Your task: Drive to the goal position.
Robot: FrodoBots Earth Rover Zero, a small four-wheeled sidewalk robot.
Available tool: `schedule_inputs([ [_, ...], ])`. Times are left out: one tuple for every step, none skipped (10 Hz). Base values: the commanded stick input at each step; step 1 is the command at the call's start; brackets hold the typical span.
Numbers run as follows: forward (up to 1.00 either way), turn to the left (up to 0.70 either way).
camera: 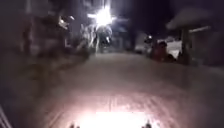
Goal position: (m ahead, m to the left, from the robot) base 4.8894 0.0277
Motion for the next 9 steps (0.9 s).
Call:
schedule_inputs([
  [0.85, 0.00],
  [0.85, 0.00],
  [0.85, 0.00],
  [0.85, 0.00],
  [0.85, 0.00],
  [0.85, 0.00],
  [0.85, 0.00],
  [0.85, 0.00],
  [0.85, -0.06],
])
